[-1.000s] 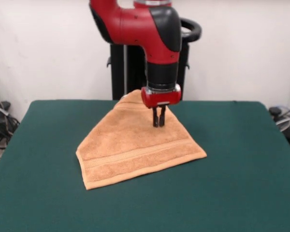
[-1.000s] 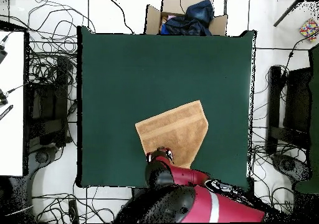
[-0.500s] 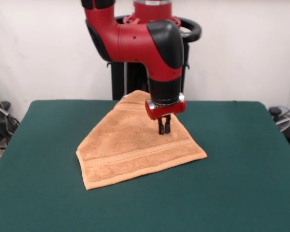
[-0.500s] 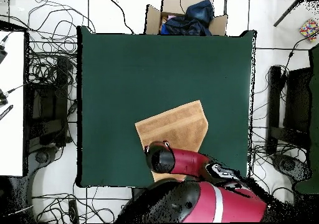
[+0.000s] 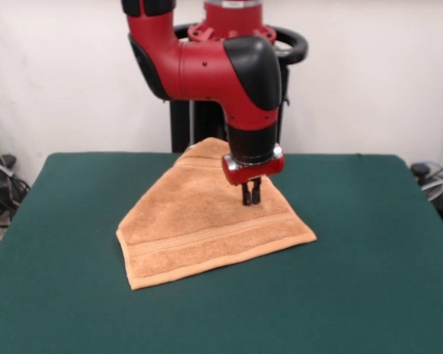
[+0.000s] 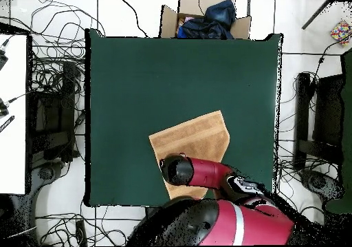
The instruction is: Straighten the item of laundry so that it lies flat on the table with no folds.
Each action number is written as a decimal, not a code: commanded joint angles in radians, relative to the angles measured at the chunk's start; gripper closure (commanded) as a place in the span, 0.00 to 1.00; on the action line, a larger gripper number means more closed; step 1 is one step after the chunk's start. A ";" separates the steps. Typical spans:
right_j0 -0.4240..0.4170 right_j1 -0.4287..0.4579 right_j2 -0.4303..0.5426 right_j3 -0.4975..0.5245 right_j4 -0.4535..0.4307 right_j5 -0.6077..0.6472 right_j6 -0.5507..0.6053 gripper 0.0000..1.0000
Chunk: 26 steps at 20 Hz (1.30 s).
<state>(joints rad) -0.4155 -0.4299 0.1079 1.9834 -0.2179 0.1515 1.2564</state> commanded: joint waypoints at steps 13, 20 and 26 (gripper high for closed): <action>0.081 0.134 0.112 -0.269 0.125 -0.267 0.278 1.00; 0.075 0.134 0.123 -0.253 0.121 -0.358 0.303 1.00; 0.062 0.133 0.139 -0.241 0.110 -0.394 0.308 1.00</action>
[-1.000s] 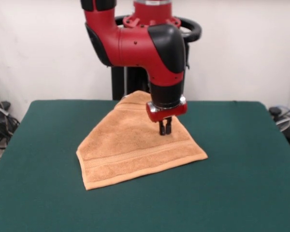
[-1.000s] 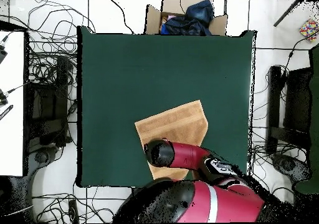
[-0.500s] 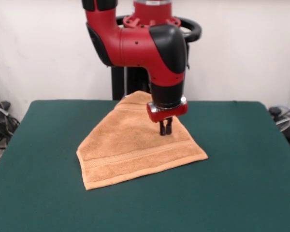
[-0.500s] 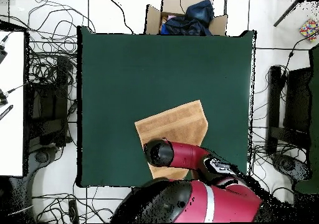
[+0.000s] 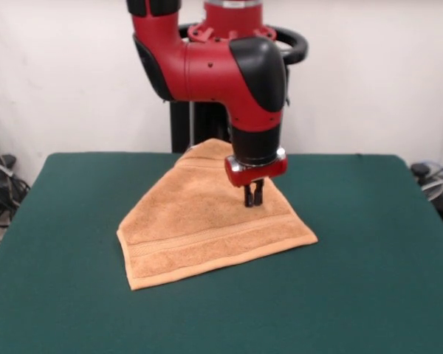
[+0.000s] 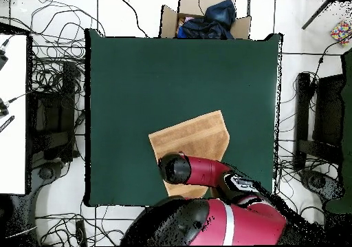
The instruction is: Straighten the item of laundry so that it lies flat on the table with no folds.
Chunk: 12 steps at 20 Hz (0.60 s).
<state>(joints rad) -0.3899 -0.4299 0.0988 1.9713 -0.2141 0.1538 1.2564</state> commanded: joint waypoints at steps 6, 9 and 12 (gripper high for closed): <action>-0.003 0.147 0.199 -0.215 0.062 -0.489 0.308 1.00; -0.015 0.151 0.216 -0.209 0.049 -0.538 0.312 1.00; -0.033 0.160 0.238 -0.202 0.014 -0.647 0.320 1.00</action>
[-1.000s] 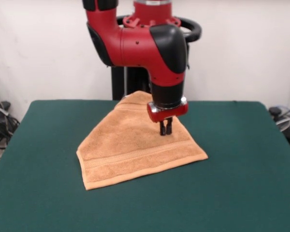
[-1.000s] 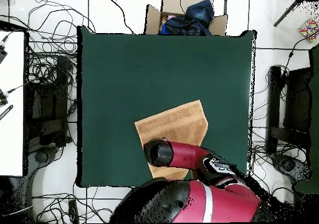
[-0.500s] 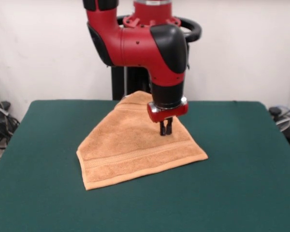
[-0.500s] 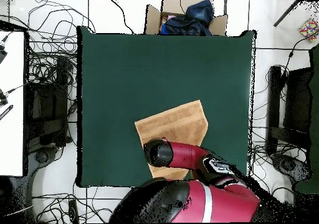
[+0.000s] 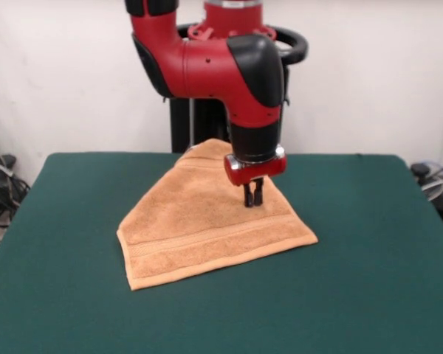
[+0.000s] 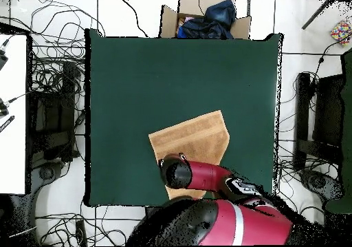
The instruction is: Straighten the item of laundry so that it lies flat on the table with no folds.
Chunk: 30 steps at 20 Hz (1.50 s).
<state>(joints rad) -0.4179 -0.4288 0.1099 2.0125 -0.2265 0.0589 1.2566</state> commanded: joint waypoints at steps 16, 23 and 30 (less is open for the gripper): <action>-0.034 0.175 0.261 -0.241 0.000 -0.605 0.320 1.00; -0.031 0.183 0.259 -0.245 0.011 -0.630 0.313 1.00; -0.031 0.192 0.263 -0.247 0.019 -0.664 0.304 1.00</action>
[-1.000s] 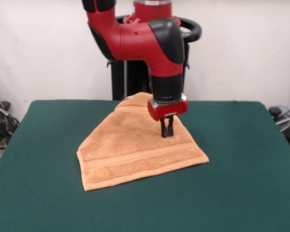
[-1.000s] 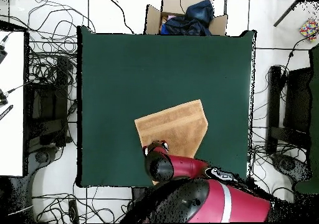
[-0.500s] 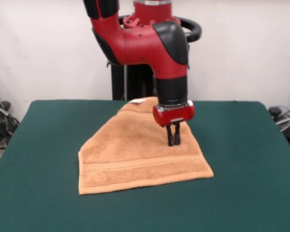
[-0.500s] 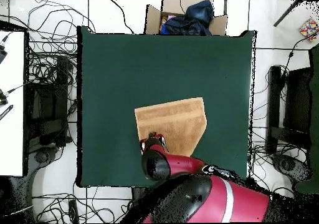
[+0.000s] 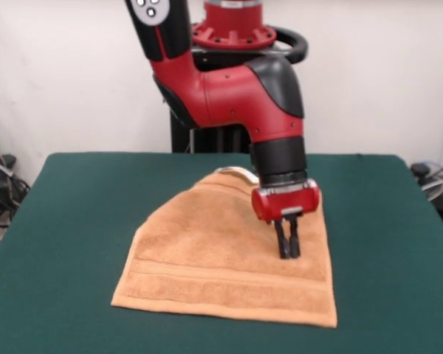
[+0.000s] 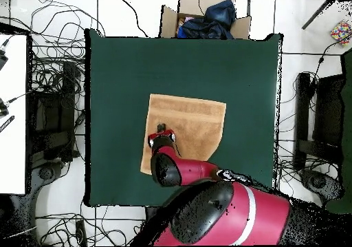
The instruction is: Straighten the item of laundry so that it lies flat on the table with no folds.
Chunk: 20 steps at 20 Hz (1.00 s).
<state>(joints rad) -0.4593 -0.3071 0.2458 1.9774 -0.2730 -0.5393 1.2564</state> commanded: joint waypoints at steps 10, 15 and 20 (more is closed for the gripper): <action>0.007 0.078 0.133 -0.212 0.064 -0.085 0.298 1.00; 0.000 0.078 0.139 -0.210 0.053 -0.100 0.304 1.00; -0.003 0.084 0.144 -0.219 0.036 -0.119 0.303 1.00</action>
<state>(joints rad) -0.4615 -0.2643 0.2890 1.9122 -0.2730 -0.6062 1.2564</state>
